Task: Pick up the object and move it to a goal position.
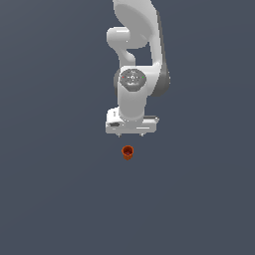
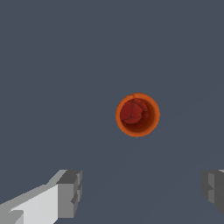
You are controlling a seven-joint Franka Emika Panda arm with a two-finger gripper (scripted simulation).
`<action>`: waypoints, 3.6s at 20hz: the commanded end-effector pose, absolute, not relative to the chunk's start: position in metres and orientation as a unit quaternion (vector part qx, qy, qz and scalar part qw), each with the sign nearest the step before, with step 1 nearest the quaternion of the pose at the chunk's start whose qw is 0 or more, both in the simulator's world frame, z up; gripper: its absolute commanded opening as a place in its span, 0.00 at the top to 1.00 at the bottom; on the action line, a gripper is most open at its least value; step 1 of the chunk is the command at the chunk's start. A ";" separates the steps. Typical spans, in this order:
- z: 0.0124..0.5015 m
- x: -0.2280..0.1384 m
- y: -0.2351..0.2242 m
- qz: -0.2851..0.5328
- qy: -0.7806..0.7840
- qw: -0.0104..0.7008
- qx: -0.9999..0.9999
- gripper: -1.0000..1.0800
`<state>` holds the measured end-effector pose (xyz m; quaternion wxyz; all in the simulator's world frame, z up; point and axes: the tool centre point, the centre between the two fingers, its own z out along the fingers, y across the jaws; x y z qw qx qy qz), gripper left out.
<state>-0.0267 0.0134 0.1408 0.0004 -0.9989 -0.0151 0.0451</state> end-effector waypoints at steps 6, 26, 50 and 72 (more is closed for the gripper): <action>0.143 -0.027 0.017 0.048 -0.024 0.003 -0.999 0.04; 0.112 -0.005 0.010 0.021 -0.021 0.003 -1.000 0.04; 0.045 0.007 0.002 0.000 -0.013 0.000 -1.000 0.04; 0.047 0.006 0.004 0.000 -0.013 0.000 -1.000 1.00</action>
